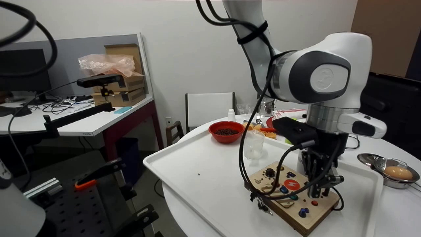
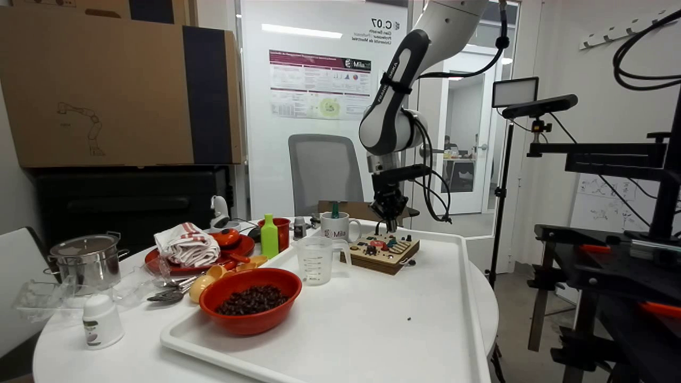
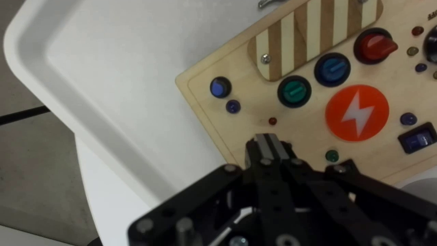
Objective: Press the orange button on the right side of the board
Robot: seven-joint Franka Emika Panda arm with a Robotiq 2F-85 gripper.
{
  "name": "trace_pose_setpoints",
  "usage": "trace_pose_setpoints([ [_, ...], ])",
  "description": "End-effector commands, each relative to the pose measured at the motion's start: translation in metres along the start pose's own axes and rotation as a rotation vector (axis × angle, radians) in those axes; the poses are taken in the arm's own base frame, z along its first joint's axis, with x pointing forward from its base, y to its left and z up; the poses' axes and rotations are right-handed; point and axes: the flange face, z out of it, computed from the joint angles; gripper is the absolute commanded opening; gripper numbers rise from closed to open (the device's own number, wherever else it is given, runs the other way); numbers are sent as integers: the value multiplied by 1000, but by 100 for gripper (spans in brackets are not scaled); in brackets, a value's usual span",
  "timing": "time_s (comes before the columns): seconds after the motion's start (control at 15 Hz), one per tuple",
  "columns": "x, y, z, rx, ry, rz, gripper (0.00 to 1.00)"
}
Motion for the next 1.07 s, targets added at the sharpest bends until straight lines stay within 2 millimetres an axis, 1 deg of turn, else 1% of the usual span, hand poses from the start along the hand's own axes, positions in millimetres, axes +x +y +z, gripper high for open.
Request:
trace_pose_setpoints([
  [0.0, 2, -2, -2, -22, 3, 9, 2],
  [0.4, 1, 1, 7, -31, -3, 17, 2],
  [1.0, 7, -5, 20, -28, 32, 23, 2],
])
